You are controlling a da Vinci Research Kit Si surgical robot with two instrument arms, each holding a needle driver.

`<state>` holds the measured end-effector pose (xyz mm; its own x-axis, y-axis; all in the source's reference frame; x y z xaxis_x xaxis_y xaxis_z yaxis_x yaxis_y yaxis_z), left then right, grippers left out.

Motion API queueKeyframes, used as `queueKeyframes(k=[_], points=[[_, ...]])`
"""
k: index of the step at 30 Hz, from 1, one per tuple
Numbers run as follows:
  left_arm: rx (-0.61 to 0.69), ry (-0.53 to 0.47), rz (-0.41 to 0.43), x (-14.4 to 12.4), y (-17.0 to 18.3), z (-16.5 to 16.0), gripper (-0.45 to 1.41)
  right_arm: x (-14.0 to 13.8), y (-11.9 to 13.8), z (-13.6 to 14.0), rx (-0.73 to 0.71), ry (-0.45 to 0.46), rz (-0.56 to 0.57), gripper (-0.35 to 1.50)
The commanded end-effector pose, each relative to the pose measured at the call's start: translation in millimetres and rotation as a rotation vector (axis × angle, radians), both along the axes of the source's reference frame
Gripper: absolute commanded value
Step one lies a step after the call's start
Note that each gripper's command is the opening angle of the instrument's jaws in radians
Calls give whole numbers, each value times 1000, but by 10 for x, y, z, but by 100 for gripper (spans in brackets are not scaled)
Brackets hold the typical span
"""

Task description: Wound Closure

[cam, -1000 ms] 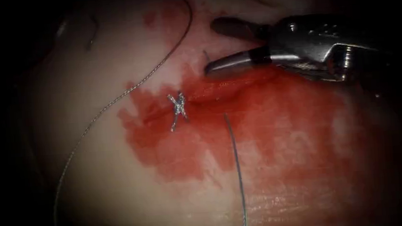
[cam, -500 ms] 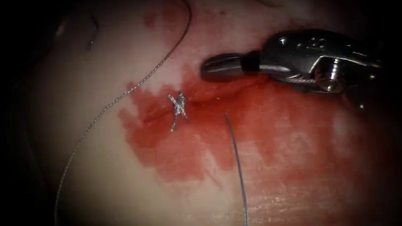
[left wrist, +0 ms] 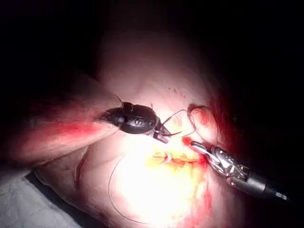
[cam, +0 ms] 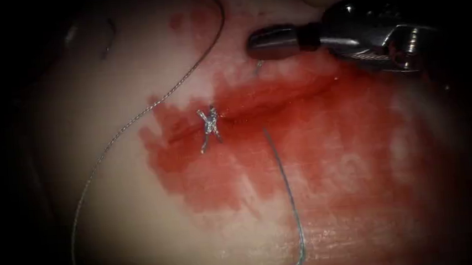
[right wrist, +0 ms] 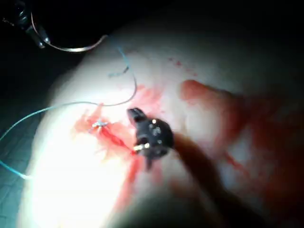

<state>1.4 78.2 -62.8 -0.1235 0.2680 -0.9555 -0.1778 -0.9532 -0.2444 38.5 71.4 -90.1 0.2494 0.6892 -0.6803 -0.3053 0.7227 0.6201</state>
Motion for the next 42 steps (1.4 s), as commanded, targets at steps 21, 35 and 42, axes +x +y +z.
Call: queueKeyframes(k=[21,35,42], points=[[8,59,-42,21,13,-2,-35,20,25,-23,-20,20,-4,-35],[46,247,-130,52,17,-25,-35,24,30,-28,-29,26,-8,-35],[45,348,-135,43,12,1,-35,33,29,-29,-27,31,-8,-35]])
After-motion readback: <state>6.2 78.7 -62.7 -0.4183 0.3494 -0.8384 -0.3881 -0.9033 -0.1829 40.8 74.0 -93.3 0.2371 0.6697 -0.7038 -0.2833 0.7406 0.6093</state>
